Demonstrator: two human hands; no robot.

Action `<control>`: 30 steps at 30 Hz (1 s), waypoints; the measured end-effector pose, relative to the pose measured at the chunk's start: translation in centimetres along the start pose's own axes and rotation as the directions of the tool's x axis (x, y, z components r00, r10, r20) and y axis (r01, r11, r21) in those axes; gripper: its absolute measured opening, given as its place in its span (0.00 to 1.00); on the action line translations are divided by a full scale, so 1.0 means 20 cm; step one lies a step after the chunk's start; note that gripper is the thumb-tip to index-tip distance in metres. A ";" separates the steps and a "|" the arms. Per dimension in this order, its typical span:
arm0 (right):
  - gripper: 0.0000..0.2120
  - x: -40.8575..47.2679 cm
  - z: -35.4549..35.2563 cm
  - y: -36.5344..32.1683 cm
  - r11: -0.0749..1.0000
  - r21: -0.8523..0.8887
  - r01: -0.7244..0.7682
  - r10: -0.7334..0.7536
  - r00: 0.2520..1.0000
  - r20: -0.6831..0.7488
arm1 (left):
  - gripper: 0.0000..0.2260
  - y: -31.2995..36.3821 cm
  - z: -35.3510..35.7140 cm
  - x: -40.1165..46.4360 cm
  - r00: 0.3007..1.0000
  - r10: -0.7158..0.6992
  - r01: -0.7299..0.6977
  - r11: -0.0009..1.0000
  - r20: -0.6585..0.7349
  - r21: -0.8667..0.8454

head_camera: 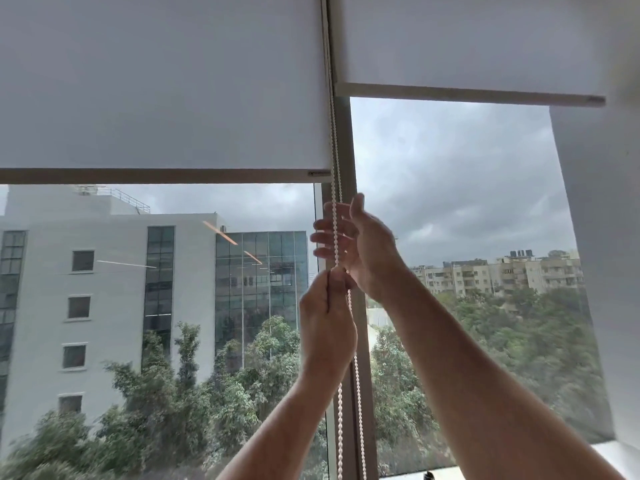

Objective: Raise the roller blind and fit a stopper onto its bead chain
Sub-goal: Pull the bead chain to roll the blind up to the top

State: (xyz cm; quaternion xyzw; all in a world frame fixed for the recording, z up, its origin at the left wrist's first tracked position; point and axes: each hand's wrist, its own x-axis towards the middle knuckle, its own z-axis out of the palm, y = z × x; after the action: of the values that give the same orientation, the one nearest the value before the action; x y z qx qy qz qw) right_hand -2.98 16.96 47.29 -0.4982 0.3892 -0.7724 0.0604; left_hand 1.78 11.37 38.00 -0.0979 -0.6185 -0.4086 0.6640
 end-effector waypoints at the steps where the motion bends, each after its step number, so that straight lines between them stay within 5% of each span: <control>1: 0.25 0.03 0.04 -0.06 1.000 0.017 0.000 0.000 1.000 0.021 | 0.16 -0.01 0.00 -0.02 1.000 -0.007 0.007 1.000 0.001 0.003; 5: 0.19 0.13 0.19 -0.19 0.998 -0.050 0.024 -0.029 0.995 -0.100 | 0.16 -0.04 -0.01 -0.12 0.999 -0.030 0.030 1.000 0.020 -0.001; 8: 0.19 0.12 0.22 -0.14 0.957 -0.229 0.180 -0.226 0.955 -0.194 | 0.15 -0.07 -0.04 -0.13 0.993 -0.083 0.089 0.994 0.081 -0.070; 14: 0.20 0.06 0.20 -0.08 0.862 -0.374 0.343 -0.422 0.894 -0.154 | 0.18 -0.12 -0.14 -0.02 0.925 -0.161 0.220 0.966 0.345 -0.137; 19: 0.16 -0.02 0.20 0.01 0.801 -0.464 0.377 -0.474 0.874 -0.109 | 0.17 -0.02 -0.14 0.27 0.909 -0.332 0.368 0.923 0.253 -0.111; 26: 0.19 -0.17 0.12 0.27 0.790 -0.472 0.391 -0.472 0.880 -0.062 | 0.18 0.37 0.00 0.64 0.896 -0.273 0.365 0.903 0.350 -0.228; 30: 0.18 -0.19 0.08 0.29 0.809 -0.430 0.401 -0.460 0.887 -0.038 | 0.18 0.43 0.09 0.68 0.918 -0.319 0.371 0.900 0.234 -0.229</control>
State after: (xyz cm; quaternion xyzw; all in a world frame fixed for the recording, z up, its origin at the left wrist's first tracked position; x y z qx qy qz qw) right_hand -1.59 13.90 40.94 -0.5192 0.4222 -0.6997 -0.2501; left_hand 4.81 12.45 53.91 -0.1141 -0.6257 -0.5888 0.4988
